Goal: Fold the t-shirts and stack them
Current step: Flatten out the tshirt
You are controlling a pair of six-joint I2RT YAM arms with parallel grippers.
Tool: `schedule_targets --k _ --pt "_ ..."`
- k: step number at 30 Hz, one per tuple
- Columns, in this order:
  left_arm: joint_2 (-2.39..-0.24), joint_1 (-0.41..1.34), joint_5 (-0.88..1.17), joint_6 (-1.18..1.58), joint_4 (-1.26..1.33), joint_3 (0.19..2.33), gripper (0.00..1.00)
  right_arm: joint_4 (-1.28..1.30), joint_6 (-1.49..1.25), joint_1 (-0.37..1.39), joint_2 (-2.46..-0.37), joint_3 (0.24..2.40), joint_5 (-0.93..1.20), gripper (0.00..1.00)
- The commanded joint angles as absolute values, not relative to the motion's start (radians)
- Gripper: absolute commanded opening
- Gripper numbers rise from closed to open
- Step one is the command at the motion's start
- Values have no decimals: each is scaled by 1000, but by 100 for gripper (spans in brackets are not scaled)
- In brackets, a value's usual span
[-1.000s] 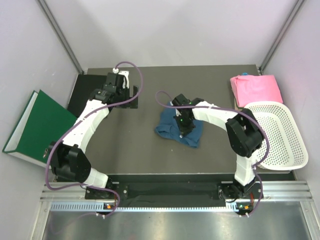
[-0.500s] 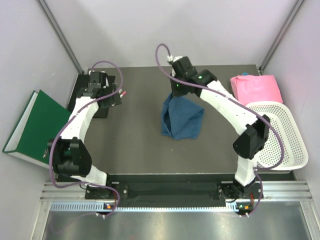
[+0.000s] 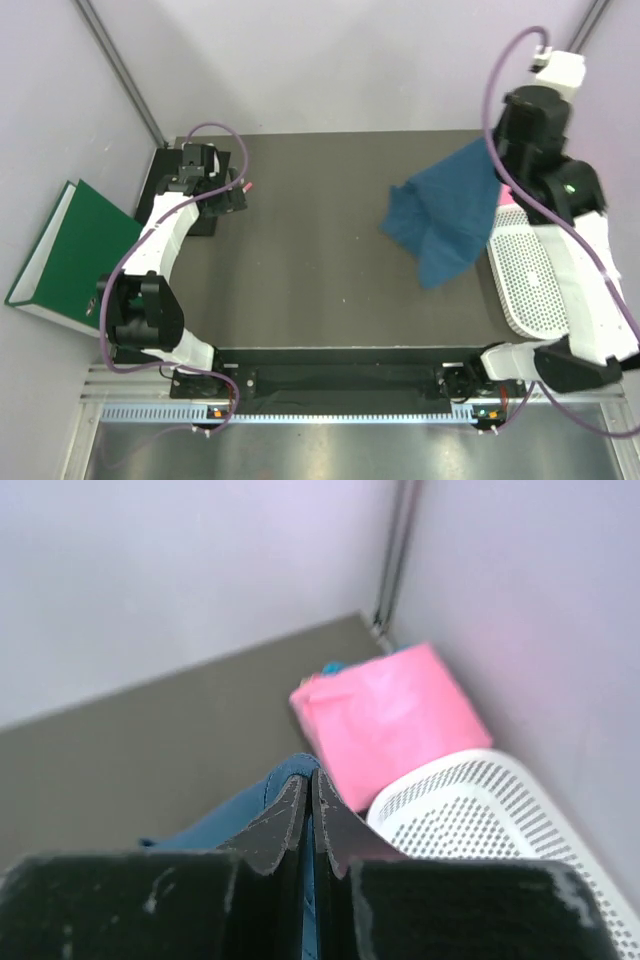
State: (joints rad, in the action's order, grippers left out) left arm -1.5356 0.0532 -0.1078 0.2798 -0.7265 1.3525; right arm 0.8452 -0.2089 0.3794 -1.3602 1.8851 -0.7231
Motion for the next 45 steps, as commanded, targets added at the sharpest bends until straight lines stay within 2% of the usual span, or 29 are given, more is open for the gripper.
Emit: schedule_targets --k 1,5,11,14,17,20,23,25,26,27,32,35,38,40,45 --pt "-1548 54 -71 293 -712 1344 99 713 -97 390 -1299 1948 -893 0" --pt "-1562 54 -51 295 -707 1344 99 747 -92 408 -1354 2095 -881 0" --pt "-1565 54 -55 296 -704 1347 99 761 -66 509 -1462 2131 -735 0" --pt "-1554 54 -74 293 -712 1354 99 772 -69 606 -1535 2128 -644 0" --pt "-1549 54 -97 282 -718 1358 99 758 -37 744 -1627 2231 -635 0" --pt "-1551 54 -113 279 -721 1347 99 697 90 929 -1721 2408 -737 0" --pt "-1555 54 -107 279 -726 1336 99 486 236 989 -1714 2425 -925 0" --pt "-1555 54 -107 281 -726 1328 99 314 340 983 -1619 2296 -1019 0" --pt "-1555 54 -106 278 -723 1327 99 135 388 965 -1582 2246 -1047 0" --pt "-1555 54 -104 278 -723 1324 99 91 426 948 -1531 2212 -1064 0" --pt "-1572 54 -92 278 -710 1322 99 88 494 827 -1467 2165 -1130 0" --pt "-1586 54 -77 279 -712 1331 99 23 471 746 -1385 2036 -1181 0" --pt "-1594 54 -58 282 -709 1341 99 70 342 626 -1289 1870 -1212 0" --pt "-1600 54 -51 284 -707 1344 99 218 185 594 -1252 1833 -1192 0" --pt "-1600 54 -63 282 -707 1348 99 379 109 621 -1322 1926 -1088 0"
